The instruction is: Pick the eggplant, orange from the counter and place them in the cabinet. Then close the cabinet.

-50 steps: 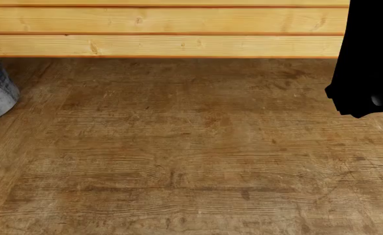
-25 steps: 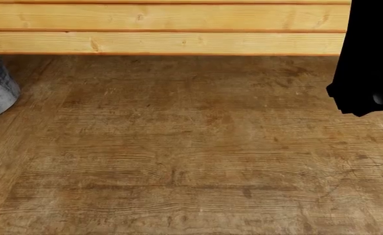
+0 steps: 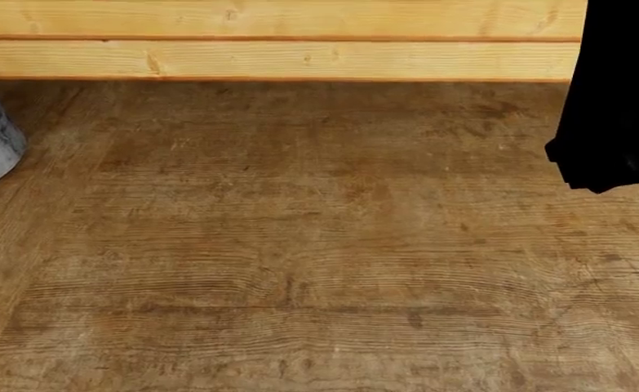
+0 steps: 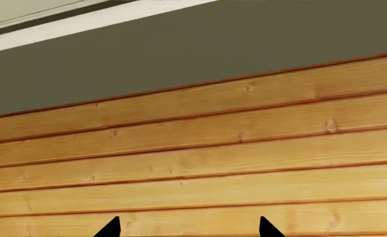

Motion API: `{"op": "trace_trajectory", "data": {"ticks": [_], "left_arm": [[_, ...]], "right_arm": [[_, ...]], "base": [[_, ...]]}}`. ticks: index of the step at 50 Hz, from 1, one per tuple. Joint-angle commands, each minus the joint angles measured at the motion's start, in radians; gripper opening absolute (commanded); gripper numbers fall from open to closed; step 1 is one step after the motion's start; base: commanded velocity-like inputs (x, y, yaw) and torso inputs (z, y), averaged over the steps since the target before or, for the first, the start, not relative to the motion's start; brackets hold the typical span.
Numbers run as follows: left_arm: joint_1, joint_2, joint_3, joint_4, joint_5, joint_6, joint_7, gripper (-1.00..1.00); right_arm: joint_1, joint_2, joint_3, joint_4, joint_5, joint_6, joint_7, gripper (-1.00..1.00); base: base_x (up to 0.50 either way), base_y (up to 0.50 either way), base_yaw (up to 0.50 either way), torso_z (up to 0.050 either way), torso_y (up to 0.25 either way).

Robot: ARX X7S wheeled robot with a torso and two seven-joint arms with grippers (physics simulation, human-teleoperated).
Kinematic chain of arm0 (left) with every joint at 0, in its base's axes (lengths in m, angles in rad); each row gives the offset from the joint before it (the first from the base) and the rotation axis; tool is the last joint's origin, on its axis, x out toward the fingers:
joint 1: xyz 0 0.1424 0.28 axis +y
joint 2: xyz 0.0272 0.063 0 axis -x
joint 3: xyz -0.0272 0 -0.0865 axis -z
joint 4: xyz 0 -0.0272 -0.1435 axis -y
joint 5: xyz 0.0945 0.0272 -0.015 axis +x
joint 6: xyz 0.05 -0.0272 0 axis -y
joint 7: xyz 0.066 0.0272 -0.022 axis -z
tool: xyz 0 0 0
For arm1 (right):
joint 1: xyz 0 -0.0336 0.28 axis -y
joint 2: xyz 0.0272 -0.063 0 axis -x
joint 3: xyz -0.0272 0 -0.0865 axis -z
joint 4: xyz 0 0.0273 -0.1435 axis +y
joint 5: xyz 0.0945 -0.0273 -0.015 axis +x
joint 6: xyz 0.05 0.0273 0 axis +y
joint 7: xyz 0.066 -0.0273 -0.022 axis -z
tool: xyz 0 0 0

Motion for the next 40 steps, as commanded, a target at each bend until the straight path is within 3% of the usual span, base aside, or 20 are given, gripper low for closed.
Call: {"op": "trace_trajectory", "data": {"ticks": [1,6,16,23,40], "left_arm": [[0.062,0.144,0.316,-0.403,-0.32,-0.014,0.048,1.0],[0.067,0.144,0.437,-0.439,-0.41,0.006,0.031,1.0],[0.094,0.144,0.569,-0.44,-0.537,-0.013,0.028,1.0],[0.085,0.144,0.655,-0.441,-0.609,-0.047,0.037,1.0],[0.082,0.141,0.69,-0.445,-0.595,-0.058,0.017,1.0]], "right_arm": [[0.002,0.002,-0.004,-0.004,0.003,-0.008,0.007,1.0],[0.002,0.003,-0.005,-0.004,0.002,-0.01,0.011,1.0],[0.001,0.003,-0.006,-0.004,0.002,-0.013,0.014,1.0],[0.002,0.005,-0.008,-0.004,0.003,-0.013,0.012,1.0],[0.001,0.007,-0.011,-0.004,0.004,-0.017,0.016,1.0]], "base": [[0.01,-0.01,-0.01,0.0,0.0],[0.01,-0.01,-0.01,0.0,-0.01],[0.01,-0.01,-0.01,0.0,-0.011],[0.01,-0.01,-0.01,0.02,-0.188],[0.01,0.0,-0.01,0.016,-0.052]]}}
